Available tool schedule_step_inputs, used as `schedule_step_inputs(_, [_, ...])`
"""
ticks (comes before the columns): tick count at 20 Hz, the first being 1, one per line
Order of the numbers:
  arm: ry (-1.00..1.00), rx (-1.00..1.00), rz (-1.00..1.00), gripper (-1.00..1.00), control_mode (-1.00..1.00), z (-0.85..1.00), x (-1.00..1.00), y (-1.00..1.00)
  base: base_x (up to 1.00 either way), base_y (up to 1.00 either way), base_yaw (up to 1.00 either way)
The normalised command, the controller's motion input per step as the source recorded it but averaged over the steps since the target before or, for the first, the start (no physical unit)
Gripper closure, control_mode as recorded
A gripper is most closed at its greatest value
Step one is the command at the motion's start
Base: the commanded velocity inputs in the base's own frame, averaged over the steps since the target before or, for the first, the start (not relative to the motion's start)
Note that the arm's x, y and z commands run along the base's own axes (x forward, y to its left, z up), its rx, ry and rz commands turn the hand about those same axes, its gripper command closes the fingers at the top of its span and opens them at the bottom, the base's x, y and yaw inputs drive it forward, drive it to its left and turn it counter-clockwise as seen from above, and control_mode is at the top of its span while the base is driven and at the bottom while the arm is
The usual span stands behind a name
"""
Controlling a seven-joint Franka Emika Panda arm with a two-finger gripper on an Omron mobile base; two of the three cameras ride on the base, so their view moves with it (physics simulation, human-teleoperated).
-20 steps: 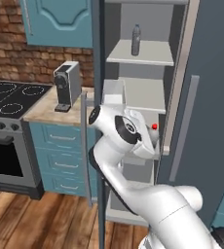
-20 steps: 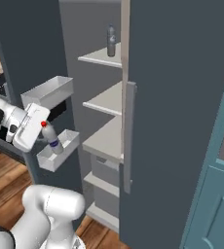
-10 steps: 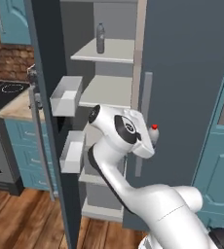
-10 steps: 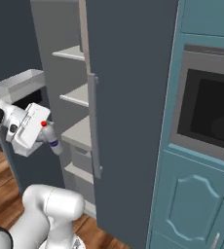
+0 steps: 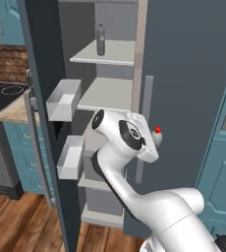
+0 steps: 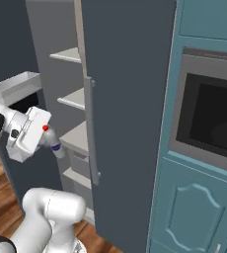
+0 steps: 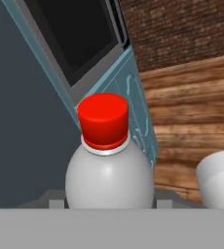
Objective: Take the bottled waters from the counter and place them in the freezer to freeze. Close the freezer door after placing the bottles.
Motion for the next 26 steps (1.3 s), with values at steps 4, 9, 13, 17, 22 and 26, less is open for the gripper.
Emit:
schedule_step_inputs(4, [0.00, 0.00, 0.00, 1.00, 1.00, 0.00, 0.00, 0.00, 0.51, 0.14, 0.03])
schedule_step_inputs(9, [0.00, 0.00, 0.00, 1.00, 1.00, 0.00, 0.00, 0.00, 0.40, 0.28, 0.03])
schedule_step_inputs(13, [0.00, 0.00, 0.00, 1.00, 1.00, 0.00, 0.00, 0.00, 0.42, 0.22, 0.02])
schedule_step_inputs(17, [0.00, 0.00, 0.00, 1.00, 1.00, 0.00, 0.00, 0.00, 0.66, 0.00, 0.00])
schedule_step_inputs(22, [0.00, 0.00, 0.00, 1.00, 1.00, 0.00, 0.00, 0.00, 0.76, -0.10, 0.03])
schedule_step_inputs(26, [0.00, 0.00, 0.00, 1.00, 1.00, 0.00, 0.00, 0.00, 0.68, 0.21, 0.07])
